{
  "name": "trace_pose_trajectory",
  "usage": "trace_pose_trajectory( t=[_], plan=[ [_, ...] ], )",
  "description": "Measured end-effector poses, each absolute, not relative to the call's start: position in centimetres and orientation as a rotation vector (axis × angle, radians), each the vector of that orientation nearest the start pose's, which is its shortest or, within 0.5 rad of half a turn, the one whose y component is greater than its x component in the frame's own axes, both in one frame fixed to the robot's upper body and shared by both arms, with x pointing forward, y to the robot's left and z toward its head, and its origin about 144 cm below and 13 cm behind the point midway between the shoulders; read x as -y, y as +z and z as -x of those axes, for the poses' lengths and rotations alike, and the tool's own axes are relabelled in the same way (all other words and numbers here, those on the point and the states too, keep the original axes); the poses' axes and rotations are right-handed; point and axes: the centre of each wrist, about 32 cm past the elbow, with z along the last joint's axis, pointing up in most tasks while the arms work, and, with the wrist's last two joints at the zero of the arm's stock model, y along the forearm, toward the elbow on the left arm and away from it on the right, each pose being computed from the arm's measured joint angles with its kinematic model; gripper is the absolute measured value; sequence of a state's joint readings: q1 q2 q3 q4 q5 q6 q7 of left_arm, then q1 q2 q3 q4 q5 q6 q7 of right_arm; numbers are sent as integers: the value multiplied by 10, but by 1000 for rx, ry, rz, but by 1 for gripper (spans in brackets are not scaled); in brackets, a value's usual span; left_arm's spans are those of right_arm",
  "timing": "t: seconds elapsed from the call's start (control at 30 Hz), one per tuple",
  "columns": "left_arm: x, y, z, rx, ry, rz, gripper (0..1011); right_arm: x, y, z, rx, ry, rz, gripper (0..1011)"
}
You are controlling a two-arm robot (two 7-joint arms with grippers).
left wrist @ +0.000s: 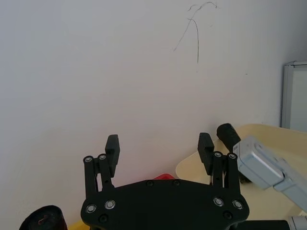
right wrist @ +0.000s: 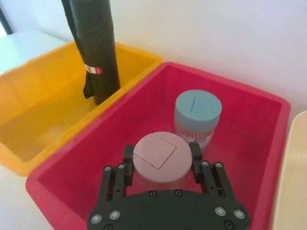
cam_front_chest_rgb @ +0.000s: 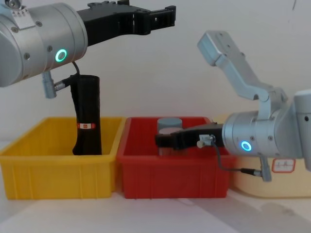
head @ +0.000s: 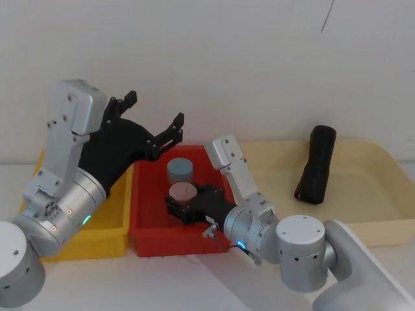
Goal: Pick up the garbage bag with the one hand and transfer it to the other hand.
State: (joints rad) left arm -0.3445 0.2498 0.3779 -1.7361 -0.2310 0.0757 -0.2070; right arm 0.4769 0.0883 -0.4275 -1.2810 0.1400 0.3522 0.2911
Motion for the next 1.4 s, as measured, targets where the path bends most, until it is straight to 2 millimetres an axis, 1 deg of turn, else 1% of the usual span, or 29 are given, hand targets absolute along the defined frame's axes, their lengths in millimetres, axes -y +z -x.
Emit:
trace_pose_trajectory(
  t=[0.13,0.33,0.37,0.57,0.67,0.8,0.93,1.13,1.3,1.4],
  plan=[
    [-172,1290,-507,315,950,159,1002,135,1218,-567,-67,-930,250,664],
    [-172,1290,-507,315,950,159,1002,141,1232,-567,-59,-949,193,664],
    [-172,1290,-507,315,950,159,1002,141,1232,-567,-59,-949,193,664],
    [-172,1290,-507,315,950,159,1002,152,1251,-566,-39,-991,120,664],
    [-172,1290,-507,315,950,159,1001,156,1256,-566,-33,-1011,99,664],
    [-172,1290,-507,315,950,159,1002,167,1264,-567,-17,-1059,68,664],
    [-172,1290,-507,315,950,159,1002,177,1267,-568,-6,-1099,55,664],
    [-172,1290,-507,315,950,159,1002,187,1266,-568,0,-1153,61,664],
    [-172,1290,-507,315,950,159,1002,196,1261,-568,-1,-1208,82,664],
    [-172,1290,-507,315,950,159,1002,200,1255,-569,-10,-1242,109,664]
  ],
)
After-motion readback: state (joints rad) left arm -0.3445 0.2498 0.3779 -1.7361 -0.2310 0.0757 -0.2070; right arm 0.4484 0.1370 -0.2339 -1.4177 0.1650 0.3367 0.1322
